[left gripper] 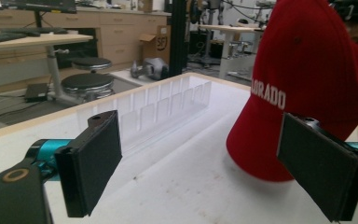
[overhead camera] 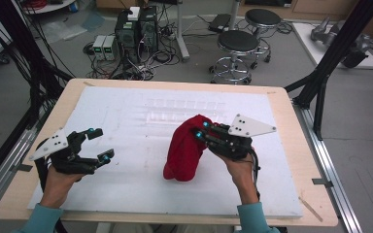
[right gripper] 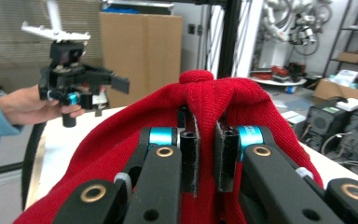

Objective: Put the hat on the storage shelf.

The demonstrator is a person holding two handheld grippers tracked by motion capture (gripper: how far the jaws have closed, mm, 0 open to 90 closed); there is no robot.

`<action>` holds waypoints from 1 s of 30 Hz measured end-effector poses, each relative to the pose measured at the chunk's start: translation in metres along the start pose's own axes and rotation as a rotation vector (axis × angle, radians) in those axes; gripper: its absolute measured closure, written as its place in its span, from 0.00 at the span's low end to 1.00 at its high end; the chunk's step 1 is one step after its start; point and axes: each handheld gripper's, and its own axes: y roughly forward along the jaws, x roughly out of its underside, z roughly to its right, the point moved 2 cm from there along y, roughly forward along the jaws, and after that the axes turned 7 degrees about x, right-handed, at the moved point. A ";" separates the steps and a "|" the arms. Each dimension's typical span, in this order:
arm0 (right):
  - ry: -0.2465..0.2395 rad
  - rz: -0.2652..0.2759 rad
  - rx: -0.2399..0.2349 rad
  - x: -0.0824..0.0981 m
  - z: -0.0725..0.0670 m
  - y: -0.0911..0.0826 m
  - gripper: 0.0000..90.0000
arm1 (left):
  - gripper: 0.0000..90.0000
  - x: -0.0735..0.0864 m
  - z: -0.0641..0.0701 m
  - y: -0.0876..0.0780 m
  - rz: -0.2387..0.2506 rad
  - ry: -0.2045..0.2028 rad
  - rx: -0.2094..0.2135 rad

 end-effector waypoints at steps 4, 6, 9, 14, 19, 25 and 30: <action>-0.017 -0.019 -0.027 0.001 -0.006 0.009 0.93 | 0.08 -0.013 0.006 0.012 0.007 -0.001 0.050; -0.020 -0.024 -0.033 0.001 -0.007 0.011 0.93 | 0.08 -0.019 0.009 0.019 -0.003 0.010 0.074; -0.031 -0.033 -0.048 0.001 -0.009 0.015 0.93 | 0.08 -0.027 0.012 0.030 -0.022 0.013 0.112; -0.040 -0.038 -0.074 0.001 -0.012 0.019 0.93 | 0.08 -0.035 0.017 0.050 -0.073 0.016 0.174; -0.042 -0.048 -0.089 0.001 -0.013 0.021 0.93 | 0.08 -0.039 0.020 0.071 -0.120 -0.009 0.243; -0.042 -0.055 -0.110 0.002 -0.013 0.023 0.93 | 0.08 -0.038 0.024 0.091 -0.152 -0.034 0.296; -0.043 -0.062 -0.122 0.004 -0.013 0.027 0.93 | 0.08 -0.036 0.026 0.107 -0.179 -0.041 0.331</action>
